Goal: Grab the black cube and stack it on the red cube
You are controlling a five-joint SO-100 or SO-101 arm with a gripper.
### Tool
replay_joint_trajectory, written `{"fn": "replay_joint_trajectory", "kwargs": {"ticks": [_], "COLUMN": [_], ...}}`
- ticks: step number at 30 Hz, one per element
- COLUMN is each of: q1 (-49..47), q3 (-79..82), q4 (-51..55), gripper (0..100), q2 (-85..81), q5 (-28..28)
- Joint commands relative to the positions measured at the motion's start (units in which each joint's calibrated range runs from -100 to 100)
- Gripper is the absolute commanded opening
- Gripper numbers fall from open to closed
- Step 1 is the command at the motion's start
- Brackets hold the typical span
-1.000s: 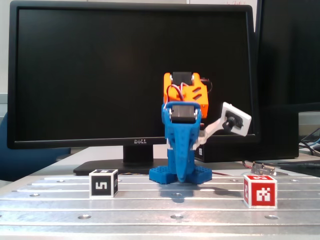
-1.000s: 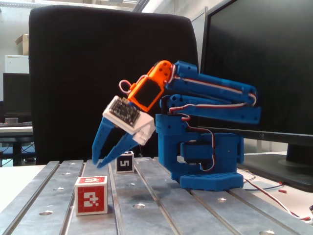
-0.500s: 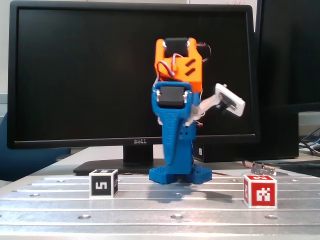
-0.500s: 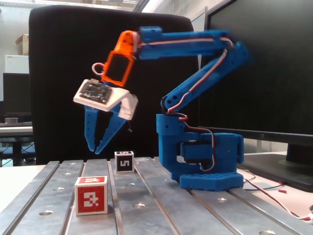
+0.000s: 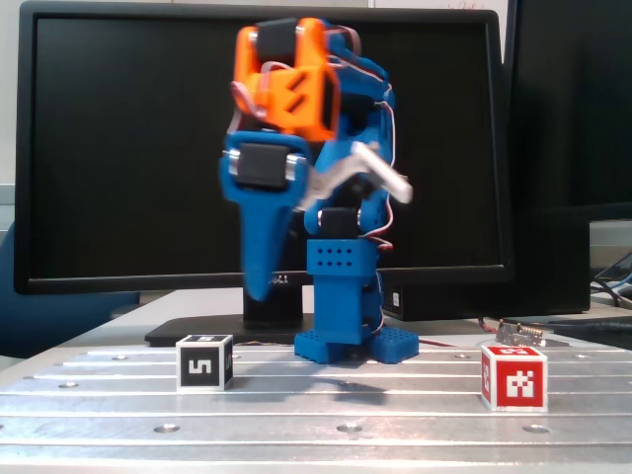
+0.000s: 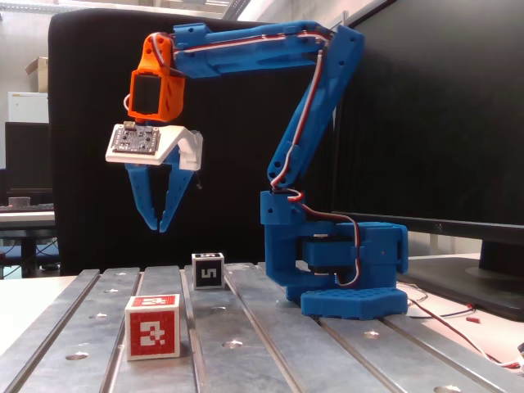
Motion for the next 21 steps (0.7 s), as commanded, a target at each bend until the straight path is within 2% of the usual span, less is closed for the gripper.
{"fn": "replay_joint_trajectory", "kwargs": {"ticks": [1,12,19,21], "q1": [4.1,18.6,23.7,25.0], "q3": [-6.3,-11.7,-10.5,-9.7], "q4": [2.2,7.5,8.7,9.8], "gripper": [1,1,1,1], "q2": [2.3,7.1,6.6,6.5], "q5": [3.4,14.0,15.4,17.3]}}
